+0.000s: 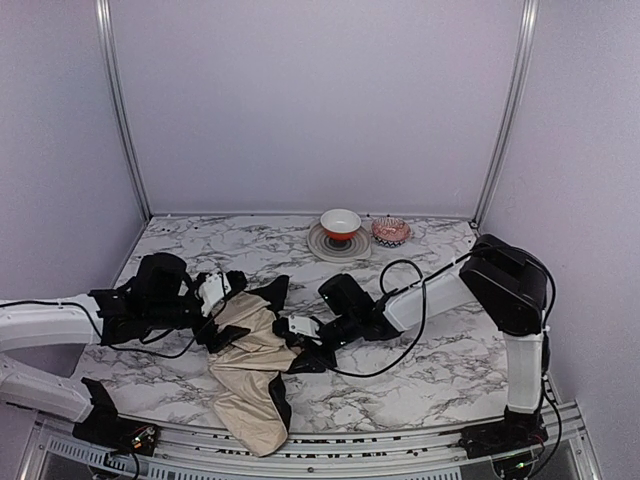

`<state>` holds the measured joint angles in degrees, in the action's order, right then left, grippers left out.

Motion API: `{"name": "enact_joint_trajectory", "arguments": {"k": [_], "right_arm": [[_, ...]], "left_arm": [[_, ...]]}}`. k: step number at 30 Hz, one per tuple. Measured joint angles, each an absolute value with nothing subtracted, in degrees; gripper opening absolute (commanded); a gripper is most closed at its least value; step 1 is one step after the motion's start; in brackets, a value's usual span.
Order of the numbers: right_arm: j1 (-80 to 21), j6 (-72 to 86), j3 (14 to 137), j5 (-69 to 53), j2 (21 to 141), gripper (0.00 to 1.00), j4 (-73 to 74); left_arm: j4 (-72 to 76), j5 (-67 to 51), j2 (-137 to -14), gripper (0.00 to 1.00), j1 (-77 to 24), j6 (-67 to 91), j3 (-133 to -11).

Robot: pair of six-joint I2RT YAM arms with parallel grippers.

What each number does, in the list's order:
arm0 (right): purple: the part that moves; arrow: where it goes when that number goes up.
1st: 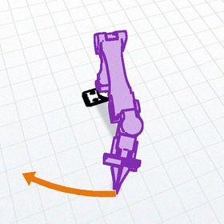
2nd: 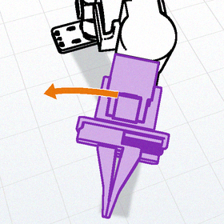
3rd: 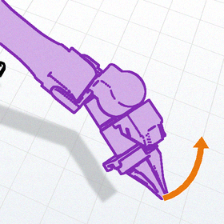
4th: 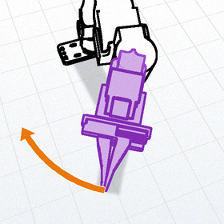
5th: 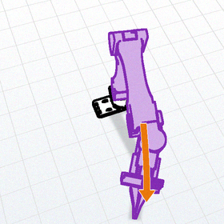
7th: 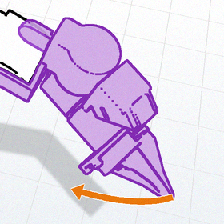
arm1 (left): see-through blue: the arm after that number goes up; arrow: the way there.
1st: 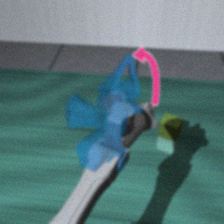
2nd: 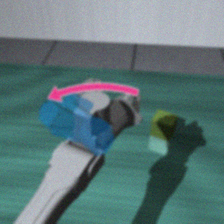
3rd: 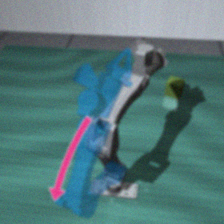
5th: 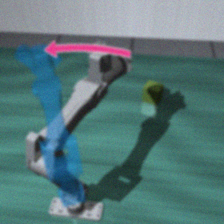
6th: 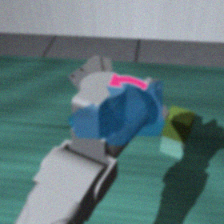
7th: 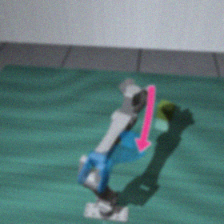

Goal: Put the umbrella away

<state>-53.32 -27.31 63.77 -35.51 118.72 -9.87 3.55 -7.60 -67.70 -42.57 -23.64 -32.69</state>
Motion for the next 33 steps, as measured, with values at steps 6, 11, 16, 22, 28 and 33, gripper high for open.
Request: {"name": "enact_joint_trajectory", "arguments": {"k": [6, 11, 16, 22, 28, 33], "right_arm": [[-50.2, -22.2, 60.7, -42.9, 115.3, 0.0, -8.4], [-45.7, -18.2, 56.8, -48.1, 109.8, 0.0, -7.0], [-43.6, -16.4, 53.2, -49.2, 106.3, 0.0, -5.6], [-43.5, -16.4, 53.3, -50.6, 107.2, 0.0, -2.6], [-43.5, -17.3, 54.7, -51.3, 109.0, 0.0, 0.7], [-43.8, -18.3, 54.8, -51.7, 109.0, 0.0, 3.1]], "left_arm": [[10.2, -3.8, -52.2, 0.99, -44.7, -22.1, -31.6], [4.8, -8.1, -52.4, 0.99, -51.5, -26.2, -36.2], [-3.2, -13.5, -63.9, 0.99, -60.1, -32.4, -40.8], [-6.8, -15.4, -72.5, 0.94, -64.6, -36.2, -38.4], [0.0, -11.3, -77.1, 0.0, -66.2, -37.5, -36.0], [9.0, -5.7, -76.8, 0.0, -66.3, -36.5, -35.3]]}}
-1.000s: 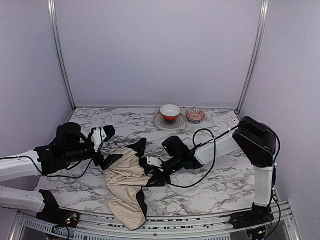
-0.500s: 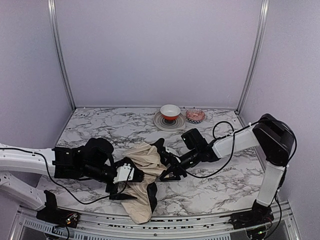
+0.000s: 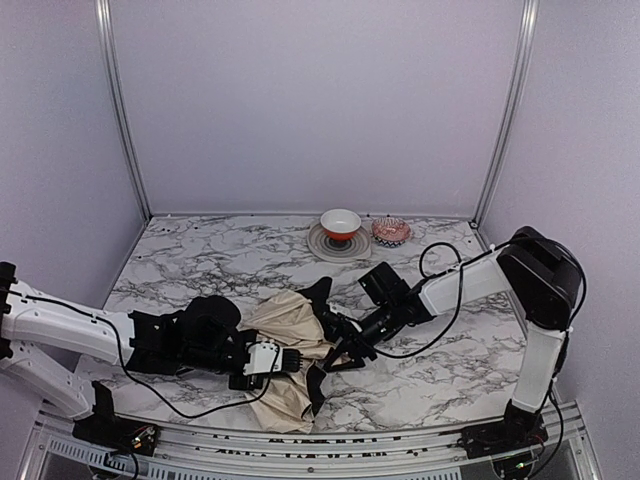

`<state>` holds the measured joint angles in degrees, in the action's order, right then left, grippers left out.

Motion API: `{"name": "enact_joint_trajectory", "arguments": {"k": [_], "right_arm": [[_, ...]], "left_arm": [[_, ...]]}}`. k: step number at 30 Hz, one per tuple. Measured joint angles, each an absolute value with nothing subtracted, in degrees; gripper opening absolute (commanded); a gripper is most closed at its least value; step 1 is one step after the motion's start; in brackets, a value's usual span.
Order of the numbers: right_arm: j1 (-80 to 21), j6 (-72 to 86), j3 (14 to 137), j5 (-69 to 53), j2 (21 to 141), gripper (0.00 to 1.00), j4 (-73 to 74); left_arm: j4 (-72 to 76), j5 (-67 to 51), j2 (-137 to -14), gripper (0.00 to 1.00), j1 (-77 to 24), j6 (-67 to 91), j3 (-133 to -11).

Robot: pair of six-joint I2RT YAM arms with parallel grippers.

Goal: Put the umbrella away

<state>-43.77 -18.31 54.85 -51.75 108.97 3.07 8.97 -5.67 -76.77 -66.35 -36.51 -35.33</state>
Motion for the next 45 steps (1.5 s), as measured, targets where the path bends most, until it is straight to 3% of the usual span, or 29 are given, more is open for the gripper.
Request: {"name": "enact_joint_trajectory", "arguments": {"k": [5, 7, 8, 13, 15, 19, 28, 36, 38, 40, 43, 44, 45], "right_arm": [[-46.7, -21.1, 55.4, -52.5, 109.0, 0.0, 8.1], [-48.7, -22.4, 55.4, -54.1, 109.0, 0.07, 9.9], [-49.6, -22.9, 55.4, -55.1, 108.9, 0.15, 10.8], [-50.7, -23.3, 55.1, -57.1, 107.2, 0.81, 13.1], [-50.0, -22.5, 54.1, -56.8, 105.2, 0.95, 13.4], [-47.5, -20.1, 52.1, -54.1, 99.4, 1.0, 12.7], [-43.9, -16.1, 51.8, -42.4, 88.6, 1.0, 9.5], [-47.3, -12.9, 52.4, -41.8, 84.2, 1.0, -0.1], [-49.4, -11.8, 53.5, -41.3, 85.6, 0.95, -2.5], [-51.0, -10.4, 55.8, -40.3, 88.8, 0.74, -4.5], [-51.9, -8.3, 59.2, -39.4, 94.1, 0.16, -5.8], [-51.9, -7.8, 60.3, -39.3, 95.8, 0.0, -5.9], [-51.9, -7.3, 61.0, -39.5, 97.0, 0.0, -5.8]], "left_arm": [[12.1, -4.0, -75.1, 0.0, -64.4, -30.3, -38.6], [13.4, -4.1, -74.0, 0.0, -62.6, -27.1, -39.8], [13.9, -4.1, -73.4, 0.0, -61.8, -25.6, -40.0], [14.4, -3.8, -71.9, 0.0, -59.5, -19.2, -40.2], [15.4, -3.9, -71.6, 0.0, -59.3, -17.5, -39.7], [17.0, -4.0, -70.4, 0.0, -58.9, -14.2, -37.4], [20.0, -4.4, -74.0, 0.0, -55.7, -8.9, -36.4], [20.4, -9.2, -80.4, 0.0, -52.3, -6.6, -36.6], [20.6, -10.4, -80.4, 0.0, -52.3, -6.6, -36.6], [20.7, -11.3, -80.4, 0.0, -52.3, -6.6, -36.6], [20.8, -12.3, -80.4, 0.0, -52.3, -6.6, -36.6], [20.8, -12.6, -80.4, 0.05, -52.3, -6.6, -36.6], [20.8, -12.7, -80.4, 0.29, -52.3, -6.7, -36.6]]}}
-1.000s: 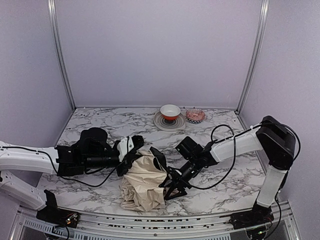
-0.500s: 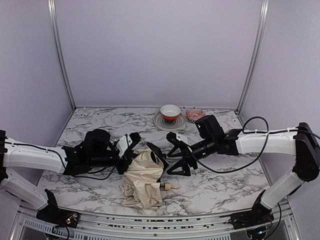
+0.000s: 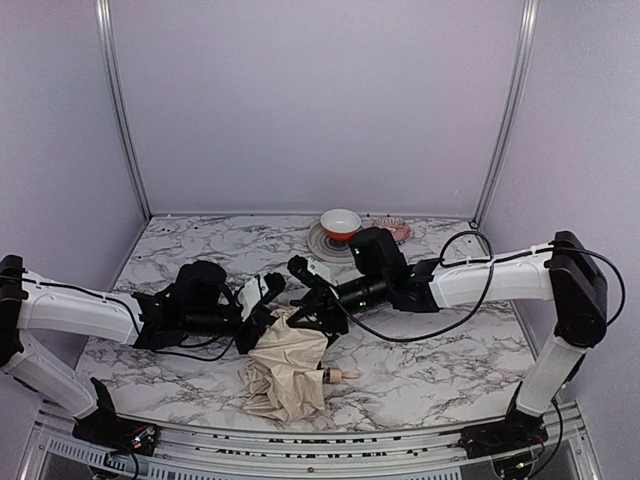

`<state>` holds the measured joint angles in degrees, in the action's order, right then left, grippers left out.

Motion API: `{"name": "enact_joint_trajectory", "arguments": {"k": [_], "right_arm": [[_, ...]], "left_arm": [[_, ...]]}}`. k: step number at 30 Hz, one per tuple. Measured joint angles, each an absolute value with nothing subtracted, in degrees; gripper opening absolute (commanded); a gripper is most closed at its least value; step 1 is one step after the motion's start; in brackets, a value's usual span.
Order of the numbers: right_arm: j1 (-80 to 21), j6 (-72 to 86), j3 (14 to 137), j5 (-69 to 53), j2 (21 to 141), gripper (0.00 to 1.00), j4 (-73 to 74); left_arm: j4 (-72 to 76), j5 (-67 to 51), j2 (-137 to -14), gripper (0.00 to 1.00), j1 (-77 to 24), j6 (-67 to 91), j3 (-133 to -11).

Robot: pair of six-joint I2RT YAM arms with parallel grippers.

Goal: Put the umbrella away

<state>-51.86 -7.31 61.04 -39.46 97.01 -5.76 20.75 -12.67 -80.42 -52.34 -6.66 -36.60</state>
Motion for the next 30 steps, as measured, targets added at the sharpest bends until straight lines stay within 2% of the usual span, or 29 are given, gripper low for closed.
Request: {"name": "enact_joint_trajectory", "arguments": {"k": [1, 2, 3, 4, 7, 12, 18, 19, 20, 22, 24, 28, 29, 30], "right_arm": [[-51.8, -6.9, 61.7, -39.5, 98.1, 0.0, -5.6], [-51.5, -6.4, 62.4, -39.5, 99.2, 0.0, -5.4], [-51.2, -5.6, 62.8, -39.7, 100.0, 0.0, -5.3], [-50.9, -4.8, 62.9, -40.0, 100.5, 0.0, -5.5], [-48.2, -1.8, 63.0, -42.2, 102.7, 0.0, -6.3], [-44.3, 2.2, 66.8, -44.2, 111.1, 0.0, -8.3], [-44.1, 6.0, 69.4, -46.0, 118.8, 0.0, -9.6], [-44.1, 6.3, 69.4, -46.0, 118.8, 0.0, -9.7], [-44.1, 6.5, 69.4, -46.0, 118.7, 0.0, -9.9], [-44.2, 6.4, 69.4, -46.1, 118.5, 0.0, -10.2], [-44.2, 6.4, 69.4, -46.1, 118.4, 0.0, -10.3], [-44.2, 6.5, 69.4, -45.9, 118.4, 0.0, -10.3], [-44.2, 6.4, 69.4, -45.8, 118.4, 0.08, -10.3], [-44.2, 6.4, 69.4, -45.7, 118.4, 0.22, -10.2]], "left_arm": [[20.8, -12.7, -80.4, 0.56, -52.3, -6.7, -36.6], [20.8, -12.5, -80.4, 0.74, -52.3, -6.8, -36.6], [20.7, -12.0, -80.3, 0.84, -52.3, -6.9, -36.6], [20.7, -11.0, -79.9, 0.89, -52.3, -6.9, -36.5], [20.7, -6.7, -75.3, 0.93, -52.2, -8.2, -35.0], [20.9, -4.6, -64.1, 0.92, -52.6, -12.6, -32.5], [21.9, -8.7, -67.3, 0.97, -58.0, -19.2, -32.5], [21.9, -9.2, -68.9, 0.97, -59.0, -20.3, -32.5], [21.8, -9.6, -70.4, 0.89, -59.7, -21.1, -32.6], [21.4, -10.5, -73.4, 0.67, -60.4, -22.4, -33.0], [21.1, -11.6, -76.7, 0.52, -61.1, -23.9, -34.3], [21.1, -14.3, -79.5, 0.43, -62.2, -25.3, -35.2], [21.0, -14.7, -79.4, 0.42, -62.6, -25.7, -34.9], [21.1, -14.9, -79.2, 0.41, -62.8, -25.9, -34.5]]}}
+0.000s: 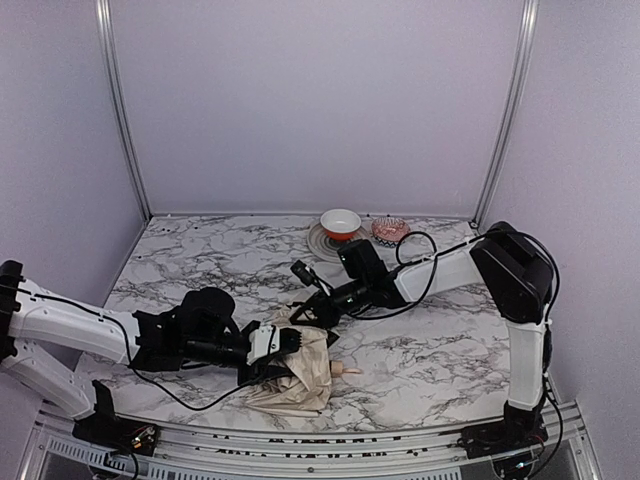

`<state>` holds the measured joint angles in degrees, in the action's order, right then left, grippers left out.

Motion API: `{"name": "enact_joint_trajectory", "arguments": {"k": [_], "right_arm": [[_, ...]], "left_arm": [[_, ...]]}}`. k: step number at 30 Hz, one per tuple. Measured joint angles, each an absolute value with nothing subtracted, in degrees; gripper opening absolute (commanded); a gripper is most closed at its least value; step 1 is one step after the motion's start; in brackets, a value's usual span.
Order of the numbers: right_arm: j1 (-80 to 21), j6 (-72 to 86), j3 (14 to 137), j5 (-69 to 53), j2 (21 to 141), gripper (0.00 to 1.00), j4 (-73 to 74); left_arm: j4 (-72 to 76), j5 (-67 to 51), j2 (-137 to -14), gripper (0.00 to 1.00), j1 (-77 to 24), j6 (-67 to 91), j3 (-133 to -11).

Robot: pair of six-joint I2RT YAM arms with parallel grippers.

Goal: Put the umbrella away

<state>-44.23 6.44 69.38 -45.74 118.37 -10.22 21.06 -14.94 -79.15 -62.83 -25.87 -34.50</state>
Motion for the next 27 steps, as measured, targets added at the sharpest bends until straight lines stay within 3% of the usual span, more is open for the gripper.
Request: {"name": "enact_joint_trajectory", "arguments": {"k": [1, 4, 7, 9, 12, 19, 24, 27], "right_arm": [[-44.2, 6.4, 69.4, -45.6, 118.4, 0.34, -10.0], [-43.9, 5.4, 69.6, -43.7, 117.9, 0.67, -7.7], [-43.4, 3.4, 68.3, -39.4, 113.7, 0.98, -4.1], [-42.8, 2.1, 65.2, -35.2, 106.3, 1.0, -1.6], [-42.5, 1.0, 62.5, -29.5, 95.1, 0.96, 1.9], [-43.4, 3.2, 52.9, -29.6, 76.6, 0.65, 7.5], [-48.1, 9.8, 45.5, -33.9, 73.5, 0.66, 8.5], [-51.5, 14.7, 41.1, -37.3, 74.8, 0.64, 4.5]], "left_arm": [[21.1, -14.9, -78.6, 0.41, -62.9, -26.0, -33.9], [21.1, -13.4, -75.9, 0.65, -63.1, -26.3, -31.0], [21.4, -10.9, -73.8, 0.75, -63.1, -26.7, -28.8], [21.4, -9.6, -72.7, 0.81, -63.1, -27.1, -28.1], [21.6, -7.8, -70.3, 0.82, -63.1, -27.4, -27.3], [22.1, -7.3, -64.4, 0.61, -63.1, -27.8, -25.7], [22.5, -7.9, -65.4, 0.54, -63.1, -28.0, -25.6], [22.4, -8.8, -67.4, 0.42, -63.1, -28.1, -25.7]]}}
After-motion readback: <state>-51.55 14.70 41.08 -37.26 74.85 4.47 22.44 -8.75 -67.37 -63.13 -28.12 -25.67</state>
